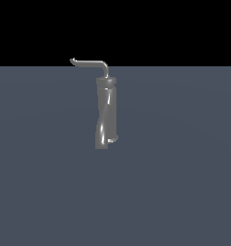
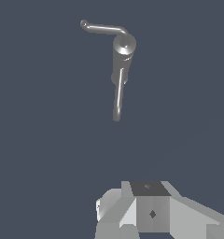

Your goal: Turn on the faucet by rotating a designated handle.

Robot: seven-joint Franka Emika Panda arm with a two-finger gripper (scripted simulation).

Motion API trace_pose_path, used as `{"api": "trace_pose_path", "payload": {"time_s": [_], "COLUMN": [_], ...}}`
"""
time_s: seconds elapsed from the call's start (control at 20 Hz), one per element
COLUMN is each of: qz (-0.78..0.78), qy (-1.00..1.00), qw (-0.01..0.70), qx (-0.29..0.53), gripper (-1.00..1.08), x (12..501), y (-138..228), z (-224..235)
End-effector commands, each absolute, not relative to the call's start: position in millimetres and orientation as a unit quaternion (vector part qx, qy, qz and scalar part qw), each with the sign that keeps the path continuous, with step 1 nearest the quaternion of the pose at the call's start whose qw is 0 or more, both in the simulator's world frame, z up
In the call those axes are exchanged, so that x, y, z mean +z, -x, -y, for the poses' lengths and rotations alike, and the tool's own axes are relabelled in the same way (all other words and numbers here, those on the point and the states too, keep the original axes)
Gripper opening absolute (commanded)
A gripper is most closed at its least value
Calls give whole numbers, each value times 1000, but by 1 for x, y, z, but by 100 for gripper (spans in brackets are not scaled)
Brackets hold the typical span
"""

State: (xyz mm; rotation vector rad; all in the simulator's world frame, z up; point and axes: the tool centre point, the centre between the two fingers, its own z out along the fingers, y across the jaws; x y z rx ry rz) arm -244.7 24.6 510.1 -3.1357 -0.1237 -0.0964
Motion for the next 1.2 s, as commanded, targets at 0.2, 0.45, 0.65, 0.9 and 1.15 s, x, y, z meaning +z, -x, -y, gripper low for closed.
{"api": "trace_pose_path", "payload": {"time_s": [0.2,0.45,0.65,0.9,1.15], "qz": [18,-15,-51,-109,-170], "qy": [999,999,998,993,984], "qw": [9,21,32,46,57], "qx": [-29,-26,-21,-12,-2], "gripper": [-100,-100,-100,-100,-100], "x": [510,508,506,500,491], "y": [234,219,202,175,147], "z": [-26,-29,-32,-36,-42]}}
